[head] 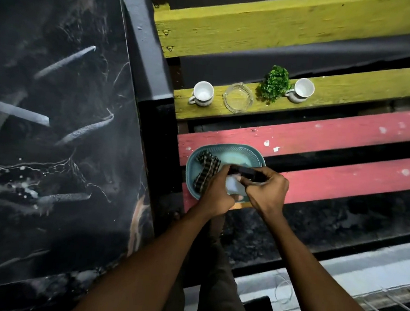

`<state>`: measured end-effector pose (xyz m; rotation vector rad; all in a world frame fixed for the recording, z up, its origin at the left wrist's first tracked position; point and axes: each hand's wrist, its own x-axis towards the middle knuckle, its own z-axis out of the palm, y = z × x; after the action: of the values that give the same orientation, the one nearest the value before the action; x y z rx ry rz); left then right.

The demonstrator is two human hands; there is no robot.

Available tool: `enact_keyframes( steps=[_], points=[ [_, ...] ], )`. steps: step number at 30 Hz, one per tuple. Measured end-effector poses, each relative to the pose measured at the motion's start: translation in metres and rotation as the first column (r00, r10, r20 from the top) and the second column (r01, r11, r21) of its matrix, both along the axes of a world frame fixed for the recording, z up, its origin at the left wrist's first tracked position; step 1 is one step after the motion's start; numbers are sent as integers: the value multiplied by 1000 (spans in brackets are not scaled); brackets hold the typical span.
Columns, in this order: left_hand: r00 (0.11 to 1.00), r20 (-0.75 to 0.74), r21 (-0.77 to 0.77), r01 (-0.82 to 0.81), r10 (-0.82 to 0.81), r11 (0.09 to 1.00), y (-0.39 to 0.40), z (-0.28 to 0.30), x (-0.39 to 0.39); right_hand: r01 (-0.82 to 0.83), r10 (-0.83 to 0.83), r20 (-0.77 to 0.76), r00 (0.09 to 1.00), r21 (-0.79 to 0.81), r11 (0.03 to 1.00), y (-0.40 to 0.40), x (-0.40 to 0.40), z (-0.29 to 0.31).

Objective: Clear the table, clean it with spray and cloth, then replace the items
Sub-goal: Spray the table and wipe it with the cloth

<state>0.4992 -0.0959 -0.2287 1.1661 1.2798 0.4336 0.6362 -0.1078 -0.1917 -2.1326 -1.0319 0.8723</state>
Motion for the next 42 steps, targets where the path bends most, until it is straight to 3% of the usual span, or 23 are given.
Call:
enact_keyframes(
  steps=[5, 9, 14, 16, 19, 21, 24, 27, 30, 33, 37, 42],
  points=[
    [999, -41, 112, -22, 27, 994, 11, 11, 7, 160, -167, 61, 984, 112, 981, 14, -19, 33],
    [989, -103, 283, -73, 106, 956, 27, 38, 14, 174, -182, 39, 983, 141, 975, 23, -37, 60],
    [992, -51, 611, -61, 116, 789, 55, 66, 4, 193, -202, 41, 978, 163, 968, 35, -50, 87],
    [990, -14, 673, -96, 142, 733, 59, 79, 6, 207, -211, 7, 978, 161, 965, 39, -52, 95],
    [983, 20, 666, -150, 184, 731, 64, 90, 5, 125, -89, -198, 976, 176, 976, 40, -49, 105],
    [983, 46, 615, -170, 180, 770, 70, 88, -3, 101, 21, -435, 900, 255, 962, 39, -42, 109],
    [980, 66, 534, -195, 190, 823, 80, 83, -20, 231, -61, -632, 773, 190, 954, 37, -27, 95],
    [968, 111, 467, -250, 225, 848, 88, 86, -33, 209, -223, -451, 864, -82, 974, 26, -30, 40],
    [943, 167, 415, -333, 289, 847, 90, 85, -39, 59, -148, -256, 955, -326, 944, 18, -48, -21],
    [918, 198, 396, -397, 345, 828, 87, 82, -44, -51, -86, -242, 967, -512, 858, 24, -70, -41],
    [911, 176, 395, -413, 374, 820, 79, 67, -52, -41, -165, -288, 943, -594, 803, 43, -87, -61],
    [903, 144, 390, -428, 405, 815, 70, 59, -59, 207, -336, -149, 930, -543, 814, 59, -99, -69]
  ],
)
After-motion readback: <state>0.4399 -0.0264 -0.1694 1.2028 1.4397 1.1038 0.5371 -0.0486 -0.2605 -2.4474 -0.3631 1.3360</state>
